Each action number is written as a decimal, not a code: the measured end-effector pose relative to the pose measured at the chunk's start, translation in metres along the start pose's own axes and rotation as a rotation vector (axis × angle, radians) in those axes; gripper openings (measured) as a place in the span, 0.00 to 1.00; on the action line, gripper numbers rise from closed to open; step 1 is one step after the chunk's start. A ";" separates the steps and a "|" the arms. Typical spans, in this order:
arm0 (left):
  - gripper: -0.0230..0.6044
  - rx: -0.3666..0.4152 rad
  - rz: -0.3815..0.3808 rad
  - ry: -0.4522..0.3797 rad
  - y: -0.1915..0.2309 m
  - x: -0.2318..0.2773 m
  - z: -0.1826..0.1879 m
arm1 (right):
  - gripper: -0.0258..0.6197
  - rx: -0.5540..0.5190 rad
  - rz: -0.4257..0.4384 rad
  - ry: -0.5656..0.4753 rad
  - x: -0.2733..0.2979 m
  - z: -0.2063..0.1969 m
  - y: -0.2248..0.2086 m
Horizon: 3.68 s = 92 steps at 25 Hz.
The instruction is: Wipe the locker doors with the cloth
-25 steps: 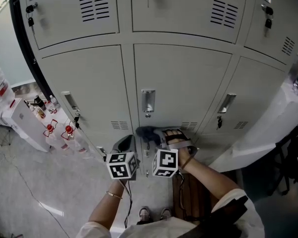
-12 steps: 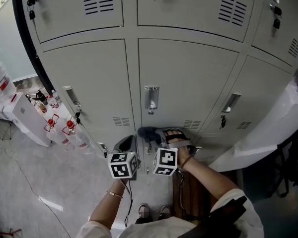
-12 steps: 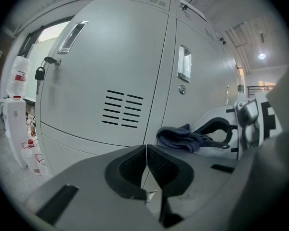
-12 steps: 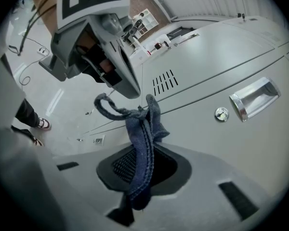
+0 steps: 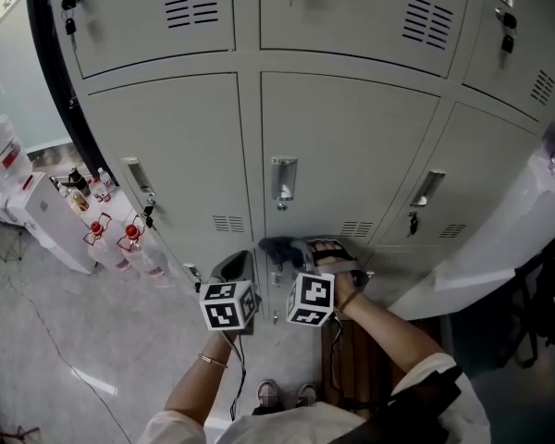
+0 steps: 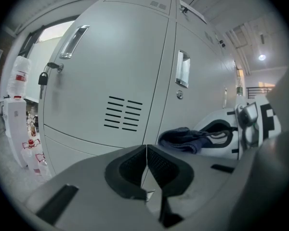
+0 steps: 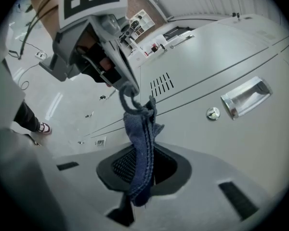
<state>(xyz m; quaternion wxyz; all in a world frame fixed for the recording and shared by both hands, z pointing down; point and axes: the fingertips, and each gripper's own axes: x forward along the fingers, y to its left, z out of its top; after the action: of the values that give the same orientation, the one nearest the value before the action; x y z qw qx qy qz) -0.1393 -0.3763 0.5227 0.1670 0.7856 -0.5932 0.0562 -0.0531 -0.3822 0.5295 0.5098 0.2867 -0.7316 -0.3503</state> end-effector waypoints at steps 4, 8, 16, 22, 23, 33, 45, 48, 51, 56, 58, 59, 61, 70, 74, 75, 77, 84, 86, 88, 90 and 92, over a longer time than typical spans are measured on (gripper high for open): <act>0.05 0.012 -0.015 -0.008 -0.014 0.000 0.016 | 0.11 0.013 -0.012 -0.013 -0.024 0.002 -0.014; 0.05 0.063 -0.030 -0.032 -0.033 -0.003 0.044 | 0.11 -0.012 -0.044 -0.029 -0.059 0.002 -0.037; 0.05 0.093 -0.131 -0.125 -0.087 -0.003 0.128 | 0.11 -0.042 -0.139 -0.005 -0.116 -0.018 -0.110; 0.05 0.137 -0.181 -0.208 -0.129 -0.014 0.192 | 0.11 -0.052 -0.231 0.009 -0.160 -0.029 -0.167; 0.05 0.147 -0.185 -0.226 -0.135 -0.016 0.203 | 0.11 -0.054 -0.250 0.010 -0.167 -0.030 -0.178; 0.05 0.230 -0.160 -0.369 -0.167 -0.040 0.293 | 0.11 -0.121 -0.446 0.026 -0.231 -0.020 -0.279; 0.05 0.238 -0.138 -0.417 -0.172 -0.049 0.329 | 0.10 -0.244 -0.508 0.054 -0.240 -0.011 -0.320; 0.05 0.234 -0.141 -0.407 -0.172 -0.046 0.325 | 0.11 -0.247 -0.507 0.053 -0.237 -0.012 -0.320; 0.05 0.231 -0.146 -0.399 -0.174 -0.044 0.321 | 0.10 -0.249 -0.508 0.052 -0.237 -0.013 -0.319; 0.05 0.227 -0.151 -0.389 -0.176 -0.041 0.315 | 0.11 -0.242 -0.503 0.046 -0.234 -0.014 -0.314; 0.05 0.224 -0.148 -0.385 -0.175 -0.039 0.312 | 0.10 -0.237 -0.499 0.044 -0.231 -0.016 -0.310; 0.05 0.222 -0.147 -0.383 -0.175 -0.039 0.311 | 0.10 -0.235 -0.494 0.044 -0.230 -0.016 -0.308; 0.05 0.218 -0.144 -0.377 -0.174 -0.038 0.307 | 0.10 -0.231 -0.485 0.044 -0.227 -0.018 -0.303; 0.05 0.192 -0.144 -0.324 -0.168 -0.025 0.275 | 0.10 -0.209 -0.447 0.041 -0.212 -0.026 -0.283; 0.05 0.167 -0.145 -0.301 -0.166 -0.020 0.259 | 0.10 -0.198 -0.425 0.039 -0.202 -0.031 -0.269; 0.05 0.163 -0.143 -0.293 -0.165 -0.019 0.254 | 0.10 -0.195 -0.417 0.038 -0.200 -0.032 -0.265; 0.05 0.157 -0.143 -0.280 -0.163 -0.016 0.244 | 0.10 -0.187 -0.400 0.035 -0.194 -0.035 -0.256; 0.05 0.131 -0.156 -0.230 -0.162 -0.005 0.207 | 0.11 -0.162 -0.354 0.033 -0.178 -0.044 -0.232; 0.05 0.122 -0.158 -0.223 -0.160 -0.004 0.199 | 0.11 -0.147 -0.327 0.031 -0.171 -0.049 -0.222; 0.05 0.116 -0.158 -0.216 -0.159 -0.002 0.193 | 0.11 -0.137 -0.309 0.031 -0.166 -0.053 -0.213; 0.05 0.113 -0.156 -0.207 -0.157 0.000 0.187 | 0.10 -0.128 -0.294 0.032 -0.161 -0.056 -0.205; 0.05 0.112 -0.155 -0.199 -0.156 0.002 0.181 | 0.11 -0.117 -0.279 0.030 -0.156 -0.059 -0.198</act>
<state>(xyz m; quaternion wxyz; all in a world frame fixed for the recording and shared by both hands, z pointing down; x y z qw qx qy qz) -0.0100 -0.4002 0.3232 0.0671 0.8387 -0.5405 -0.0023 0.0641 -0.3906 0.2991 0.4829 0.3606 -0.6551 -0.4556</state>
